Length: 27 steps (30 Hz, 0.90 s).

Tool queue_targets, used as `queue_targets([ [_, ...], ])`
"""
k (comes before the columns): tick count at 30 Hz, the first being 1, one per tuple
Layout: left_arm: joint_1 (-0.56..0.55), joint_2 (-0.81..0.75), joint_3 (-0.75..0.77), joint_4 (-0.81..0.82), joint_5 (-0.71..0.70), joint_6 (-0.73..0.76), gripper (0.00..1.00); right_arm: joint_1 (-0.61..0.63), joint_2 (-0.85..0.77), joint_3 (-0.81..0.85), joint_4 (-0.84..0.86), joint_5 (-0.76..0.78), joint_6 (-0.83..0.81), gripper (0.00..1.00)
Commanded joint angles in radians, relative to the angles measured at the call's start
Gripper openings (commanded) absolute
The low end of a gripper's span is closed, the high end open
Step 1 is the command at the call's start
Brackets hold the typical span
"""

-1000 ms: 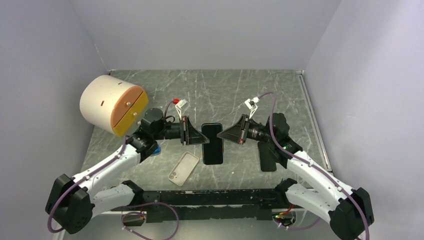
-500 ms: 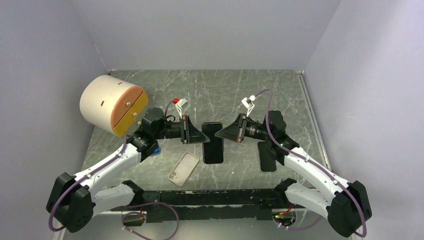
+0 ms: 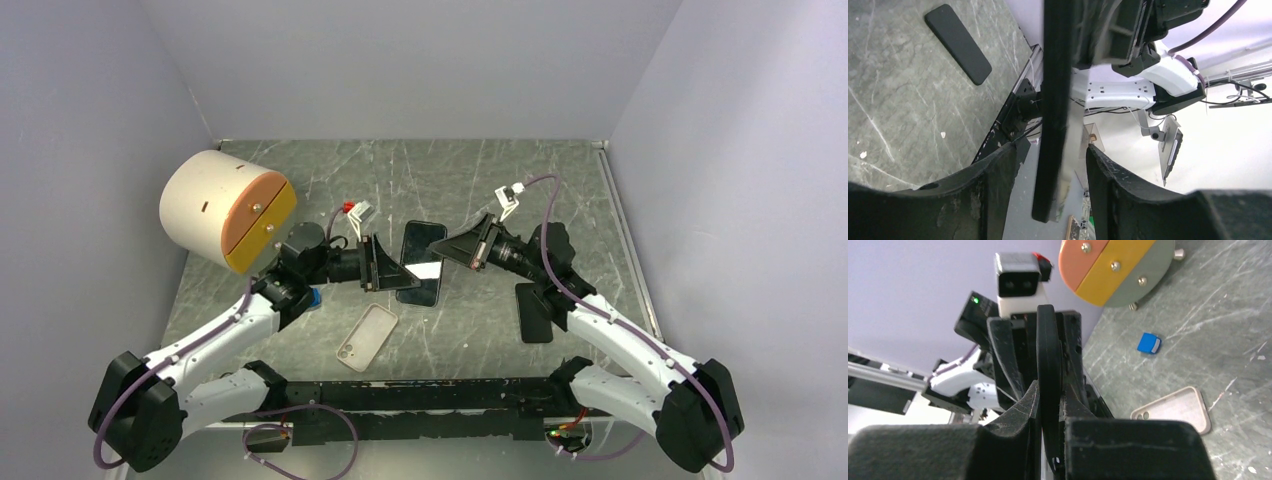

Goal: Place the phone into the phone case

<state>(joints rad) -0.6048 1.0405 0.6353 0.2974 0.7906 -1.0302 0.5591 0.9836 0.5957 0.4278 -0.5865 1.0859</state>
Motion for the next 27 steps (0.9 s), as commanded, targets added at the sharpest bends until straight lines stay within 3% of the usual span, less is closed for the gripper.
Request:
queue_targets([
  [1, -0.004, -0.017, -0.050, 0.094, 0.010, -0.062, 0.59, 0.001, -0.005, 0.010, 0.176, 0.103, 0.117, 0.00],
  [6, -0.005, -0.042, -0.062, 0.085, -0.004, -0.059, 0.58, -0.002, 0.003, 0.005, 0.170, 0.132, 0.137, 0.00],
  [14, -0.005, -0.057, -0.049, 0.043, -0.015, -0.032, 0.26, 0.000, 0.008, -0.005, 0.153, 0.121, 0.131, 0.00],
  [17, -0.006, -0.054, -0.054, 0.060, -0.014, -0.042, 0.19, 0.000, 0.023, -0.002, 0.153, 0.088, 0.130, 0.07],
  [22, -0.005, -0.060, -0.056, 0.066, -0.023, -0.048, 0.18, 0.017, 0.035, -0.017, 0.182, 0.054, 0.135, 0.20],
  [27, -0.005, -0.067, -0.054, 0.057, -0.032, -0.044, 0.19, 0.043, 0.040, -0.004, 0.152, 0.040, 0.107, 0.25],
])
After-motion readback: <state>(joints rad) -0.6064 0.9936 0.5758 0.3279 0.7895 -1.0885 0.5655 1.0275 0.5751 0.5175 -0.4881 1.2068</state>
